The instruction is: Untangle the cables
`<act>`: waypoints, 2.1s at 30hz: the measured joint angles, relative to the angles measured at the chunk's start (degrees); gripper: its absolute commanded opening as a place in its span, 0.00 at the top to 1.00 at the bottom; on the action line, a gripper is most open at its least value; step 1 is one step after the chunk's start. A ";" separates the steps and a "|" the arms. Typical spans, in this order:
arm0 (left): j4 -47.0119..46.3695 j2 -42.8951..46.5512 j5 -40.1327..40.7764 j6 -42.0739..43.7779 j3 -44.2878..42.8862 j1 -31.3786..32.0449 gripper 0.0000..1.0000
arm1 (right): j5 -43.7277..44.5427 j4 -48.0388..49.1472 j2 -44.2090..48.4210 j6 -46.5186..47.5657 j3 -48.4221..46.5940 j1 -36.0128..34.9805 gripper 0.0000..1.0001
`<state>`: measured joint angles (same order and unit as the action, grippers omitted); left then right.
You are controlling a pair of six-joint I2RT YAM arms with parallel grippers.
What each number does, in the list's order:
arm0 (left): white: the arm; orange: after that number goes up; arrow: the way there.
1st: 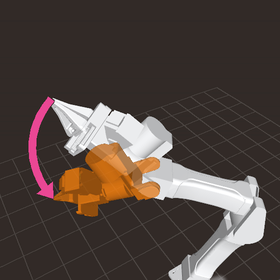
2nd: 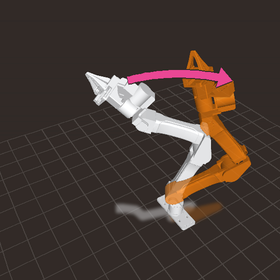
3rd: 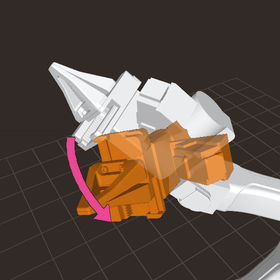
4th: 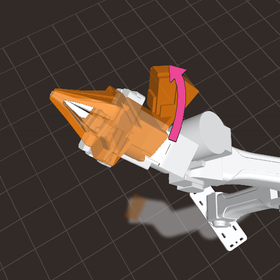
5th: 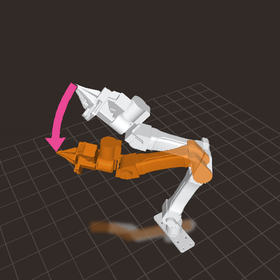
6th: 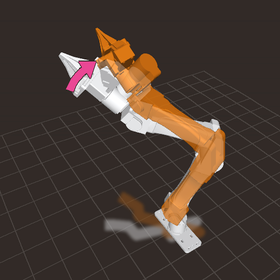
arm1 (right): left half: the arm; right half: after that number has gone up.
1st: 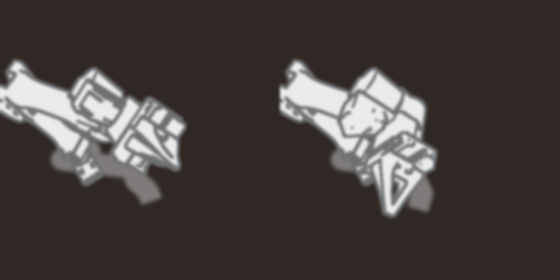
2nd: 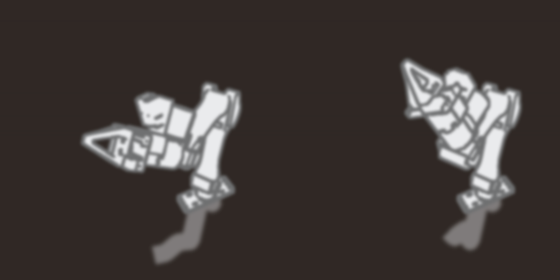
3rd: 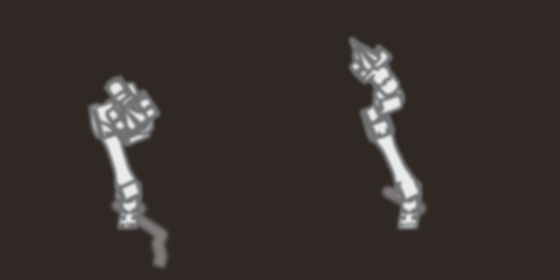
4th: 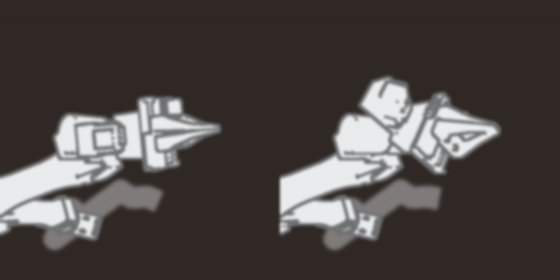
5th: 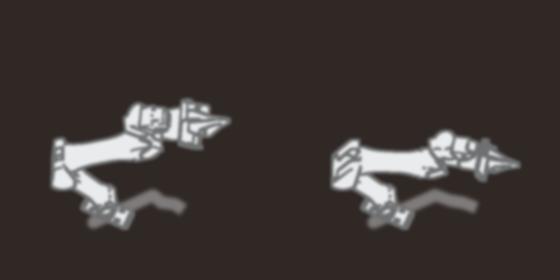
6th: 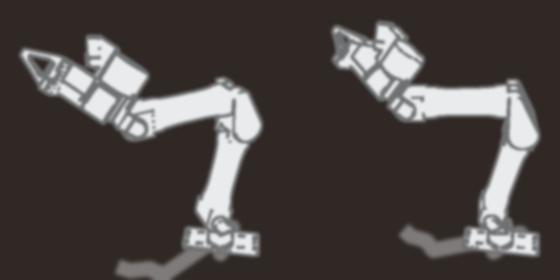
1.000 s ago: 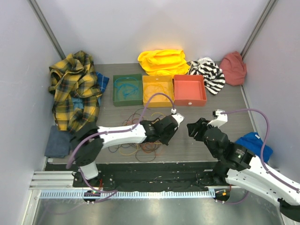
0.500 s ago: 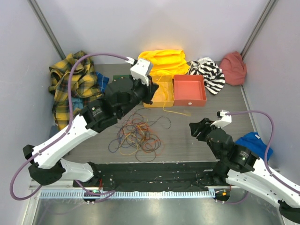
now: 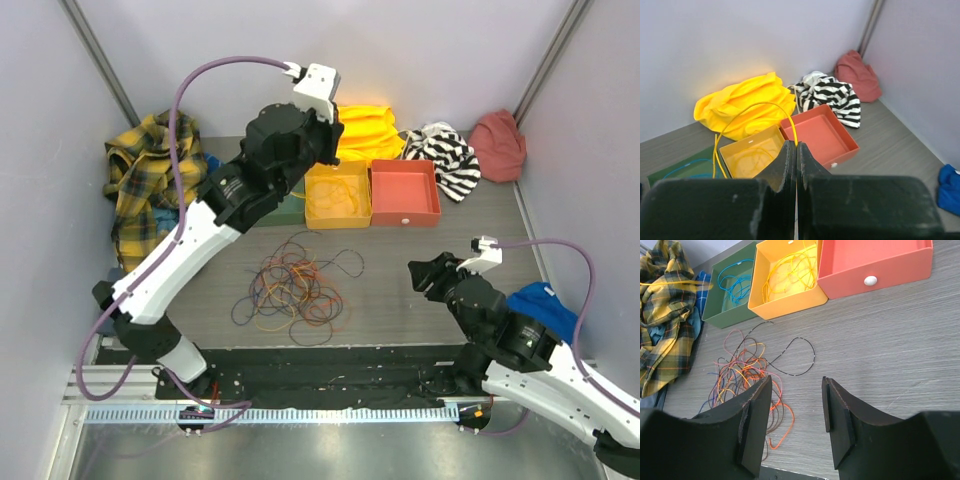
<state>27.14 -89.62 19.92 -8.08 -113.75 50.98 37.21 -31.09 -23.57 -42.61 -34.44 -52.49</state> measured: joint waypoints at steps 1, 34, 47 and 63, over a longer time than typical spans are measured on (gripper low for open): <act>0.15 -1.03 0.00 0.02 -0.72 -0.66 1.00 | 0.02 -0.20 0.22 0.04 -0.09 0.00 0.48; -2.23 -20.37 -11.54 -8.50 -2.69 -14.25 1.00 | 3.45 -2.86 -1.09 4.98 -2.67 0.00 0.47; -8.72 -24.04 -15.50 -13.11 7.26 -14.29 0.83 | 3.48 -2.80 -1.57 5.38 -2.67 0.00 0.47; -5.46 -24.85 -11.82 -14.36 11.89 -16.96 0.00 | 3.67 -2.84 -1.57 5.70 -2.67 0.00 0.47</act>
<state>21.67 -114.48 8.10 -22.44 -101.86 34.02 40.88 -33.93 -25.15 -36.91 -37.10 -52.49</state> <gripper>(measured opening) 0.996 0.527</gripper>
